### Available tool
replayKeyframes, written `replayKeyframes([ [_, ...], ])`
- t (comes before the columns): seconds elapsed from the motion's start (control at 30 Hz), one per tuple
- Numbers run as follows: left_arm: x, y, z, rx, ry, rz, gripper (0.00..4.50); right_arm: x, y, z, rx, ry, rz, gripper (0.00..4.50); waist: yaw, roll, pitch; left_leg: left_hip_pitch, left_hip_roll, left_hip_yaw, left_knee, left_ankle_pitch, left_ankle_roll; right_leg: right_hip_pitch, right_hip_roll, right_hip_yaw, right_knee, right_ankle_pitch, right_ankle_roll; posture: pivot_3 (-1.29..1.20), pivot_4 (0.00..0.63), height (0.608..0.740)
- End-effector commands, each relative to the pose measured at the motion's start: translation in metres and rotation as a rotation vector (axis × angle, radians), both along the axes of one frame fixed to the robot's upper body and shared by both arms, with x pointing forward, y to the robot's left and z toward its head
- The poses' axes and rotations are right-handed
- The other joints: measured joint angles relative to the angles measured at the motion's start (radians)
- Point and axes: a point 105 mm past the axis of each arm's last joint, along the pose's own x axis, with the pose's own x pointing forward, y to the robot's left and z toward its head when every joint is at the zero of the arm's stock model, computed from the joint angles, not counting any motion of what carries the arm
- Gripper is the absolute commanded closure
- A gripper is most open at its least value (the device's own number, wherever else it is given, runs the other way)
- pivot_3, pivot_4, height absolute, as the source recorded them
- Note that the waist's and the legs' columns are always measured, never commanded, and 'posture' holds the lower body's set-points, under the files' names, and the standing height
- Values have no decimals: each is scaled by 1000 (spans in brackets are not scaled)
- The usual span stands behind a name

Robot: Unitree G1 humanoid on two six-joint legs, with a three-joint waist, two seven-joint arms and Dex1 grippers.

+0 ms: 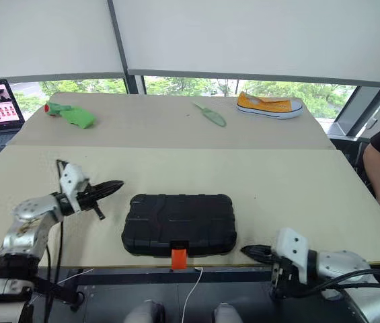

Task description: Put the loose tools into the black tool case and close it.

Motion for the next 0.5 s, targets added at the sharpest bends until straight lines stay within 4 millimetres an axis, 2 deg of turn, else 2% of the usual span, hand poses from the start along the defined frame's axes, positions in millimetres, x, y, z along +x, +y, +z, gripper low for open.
replayKeyframes([
  [0.03, 13, -9, -5, 55, 59, -19, 4489, -1, 20, 2, -15, 10, 69, 4489, 1, 0, 0, 0, 0, 0, 0, 0, 0, 0, 0, 0, 0, 0, 0, 0, 150, 740],
  [0.13, 22, -14, -5, 16, 143, -29, 4489, 4, 30, 0, -36, 28, 106, 4489, 3, -2, 1, -2, -1, 0, 0, 0, 0, -1, 0, 0, 0, 0, 1, 0, 150, 740],
  [0.33, 21, -17, -11, 51, 205, -101, 4489, 34, 38, -10, -96, -11, 86, 4489, -4, -7, 4, -6, 0, -1, 1, 0, 0, -5, 1, 0, 1, 2, -2, 0, 150, 740],
  [0.5, 4, -7, -29, 13, 270, -80, 4489, 74, 48, -3, -73, -147, -8, 4489, -20, -8, 4, -9, 1, -1, 2, 0, 0, -9, 2, 0, 2, 4, -4, 0, 150, 740],
])
